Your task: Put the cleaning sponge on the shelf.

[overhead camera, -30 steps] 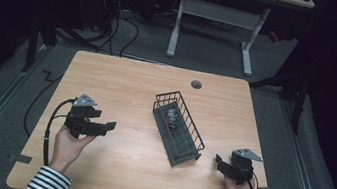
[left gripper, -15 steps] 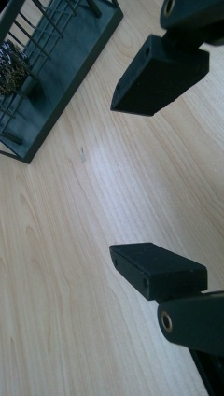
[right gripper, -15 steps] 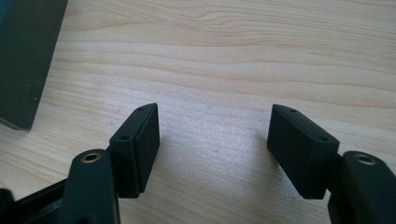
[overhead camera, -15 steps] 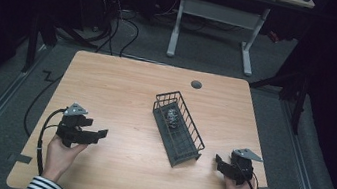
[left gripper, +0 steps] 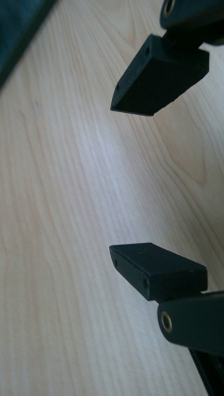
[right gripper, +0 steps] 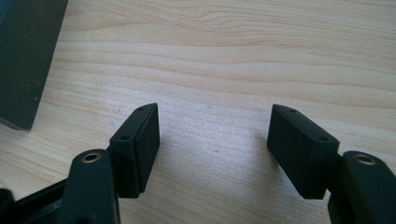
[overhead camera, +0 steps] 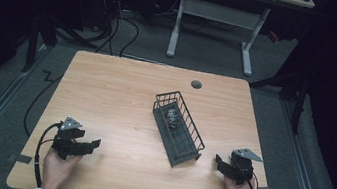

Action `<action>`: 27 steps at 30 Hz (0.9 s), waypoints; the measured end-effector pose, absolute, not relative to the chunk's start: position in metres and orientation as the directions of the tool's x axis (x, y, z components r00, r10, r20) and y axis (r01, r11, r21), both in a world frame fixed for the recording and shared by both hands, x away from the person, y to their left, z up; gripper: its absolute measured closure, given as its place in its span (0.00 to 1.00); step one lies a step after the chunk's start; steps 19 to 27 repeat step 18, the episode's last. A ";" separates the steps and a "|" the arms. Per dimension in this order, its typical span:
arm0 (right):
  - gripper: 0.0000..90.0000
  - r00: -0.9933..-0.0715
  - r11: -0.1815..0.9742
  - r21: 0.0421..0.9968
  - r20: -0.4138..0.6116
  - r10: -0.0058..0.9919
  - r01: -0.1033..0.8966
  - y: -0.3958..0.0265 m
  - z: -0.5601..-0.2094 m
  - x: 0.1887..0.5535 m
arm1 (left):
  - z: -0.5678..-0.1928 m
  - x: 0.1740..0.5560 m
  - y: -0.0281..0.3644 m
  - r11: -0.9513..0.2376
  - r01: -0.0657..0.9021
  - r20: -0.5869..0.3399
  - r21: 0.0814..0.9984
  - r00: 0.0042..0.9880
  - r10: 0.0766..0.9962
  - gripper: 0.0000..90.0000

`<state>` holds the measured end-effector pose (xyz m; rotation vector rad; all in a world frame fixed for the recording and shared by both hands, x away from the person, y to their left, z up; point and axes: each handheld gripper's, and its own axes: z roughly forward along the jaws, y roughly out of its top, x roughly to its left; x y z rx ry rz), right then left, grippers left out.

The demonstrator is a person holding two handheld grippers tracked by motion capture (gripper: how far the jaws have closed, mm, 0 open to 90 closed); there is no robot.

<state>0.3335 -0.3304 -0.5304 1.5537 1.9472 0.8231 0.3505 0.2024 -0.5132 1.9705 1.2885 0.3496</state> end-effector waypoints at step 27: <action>0.38 -0.214 0.161 0.729 -0.021 0.977 0.665 -0.330 -0.531 0.333 | -0.537 0.346 0.198 -0.255 0.625 -0.016 0.738 0.395 0.919 0.27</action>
